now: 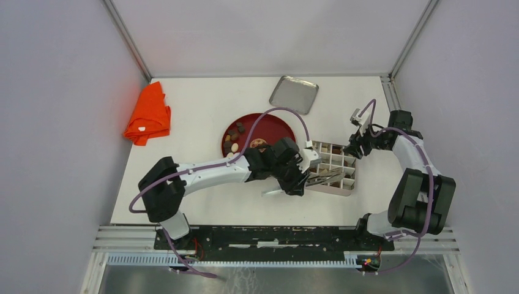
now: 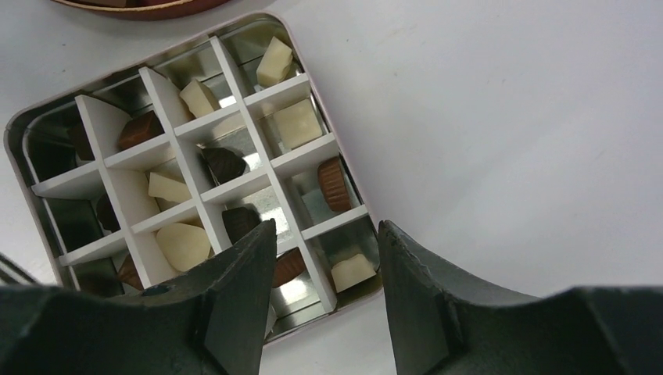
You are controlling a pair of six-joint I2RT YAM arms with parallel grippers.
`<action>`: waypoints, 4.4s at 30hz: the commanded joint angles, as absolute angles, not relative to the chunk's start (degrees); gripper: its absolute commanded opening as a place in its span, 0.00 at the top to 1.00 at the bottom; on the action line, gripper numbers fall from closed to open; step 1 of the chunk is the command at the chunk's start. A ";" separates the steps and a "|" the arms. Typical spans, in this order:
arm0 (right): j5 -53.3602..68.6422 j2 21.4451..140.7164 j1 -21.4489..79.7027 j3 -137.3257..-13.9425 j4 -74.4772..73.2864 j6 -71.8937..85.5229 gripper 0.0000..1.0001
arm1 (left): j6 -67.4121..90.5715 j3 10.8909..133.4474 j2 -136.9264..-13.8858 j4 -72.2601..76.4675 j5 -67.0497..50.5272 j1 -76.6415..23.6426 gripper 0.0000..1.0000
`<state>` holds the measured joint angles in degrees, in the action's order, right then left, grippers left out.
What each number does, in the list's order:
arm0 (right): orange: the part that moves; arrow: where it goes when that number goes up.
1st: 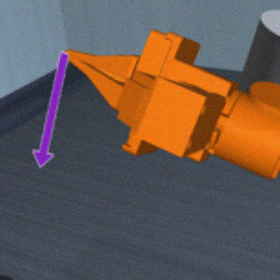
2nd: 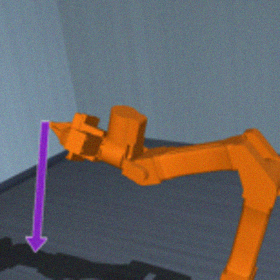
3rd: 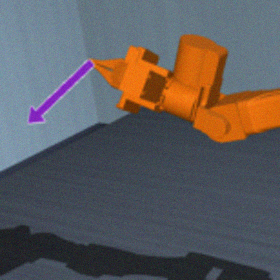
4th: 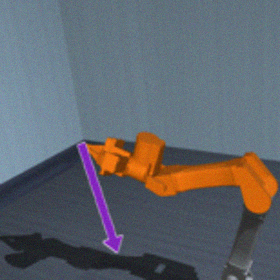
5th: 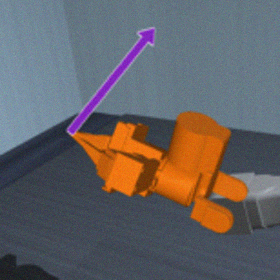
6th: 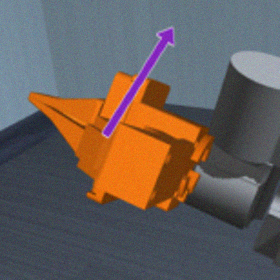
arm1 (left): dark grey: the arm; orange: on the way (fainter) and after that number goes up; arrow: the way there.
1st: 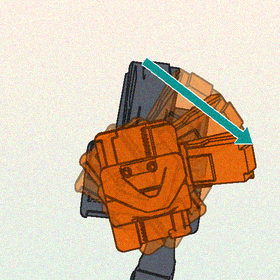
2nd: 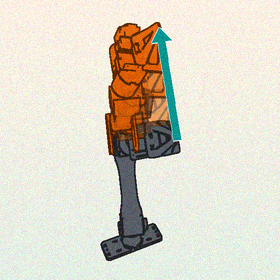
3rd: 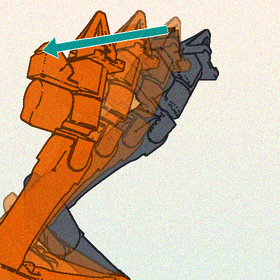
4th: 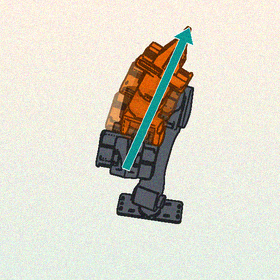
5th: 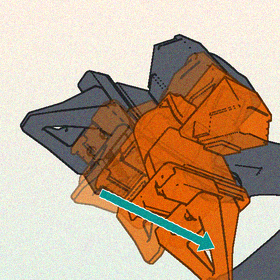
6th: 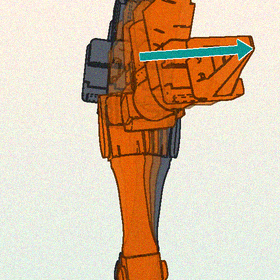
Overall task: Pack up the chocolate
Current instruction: Place the fake chocolate in the packing box, then adjust the packing box at the center of the board, then pick up the fake chocolate from the plate.
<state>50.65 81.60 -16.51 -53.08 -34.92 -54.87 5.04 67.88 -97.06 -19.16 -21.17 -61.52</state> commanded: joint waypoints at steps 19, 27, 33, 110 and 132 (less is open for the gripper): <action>42.00 94.39 -6.77 -68.65 -48.73 -82.32 0.37 | 12.17 51.52 -69.87 -15.82 -8.52 -53.82 0.69; 36.63 98.58 -4.09 -71.23 -45.44 -77.94 0.40 | 12.32 49.40 -66.51 -17.42 -6.48 -53.30 0.69; 34.91 100.31 -2.76 -71.86 -45.35 -76.63 0.46 | 12.21 49.22 -66.56 -17.62 -6.66 -53.12 0.69; 31.98 99.75 2.97 -74.99 -51.58 -68.03 0.50 | 9.18 63.65 -71.92 -50.76 -10.70 -39.16 0.70; 51.36 88.70 -2.45 -67.26 -55.12 -70.19 0.35 | 9.78 78.96 -88.74 -69.08 -1.90 -45.87 0.60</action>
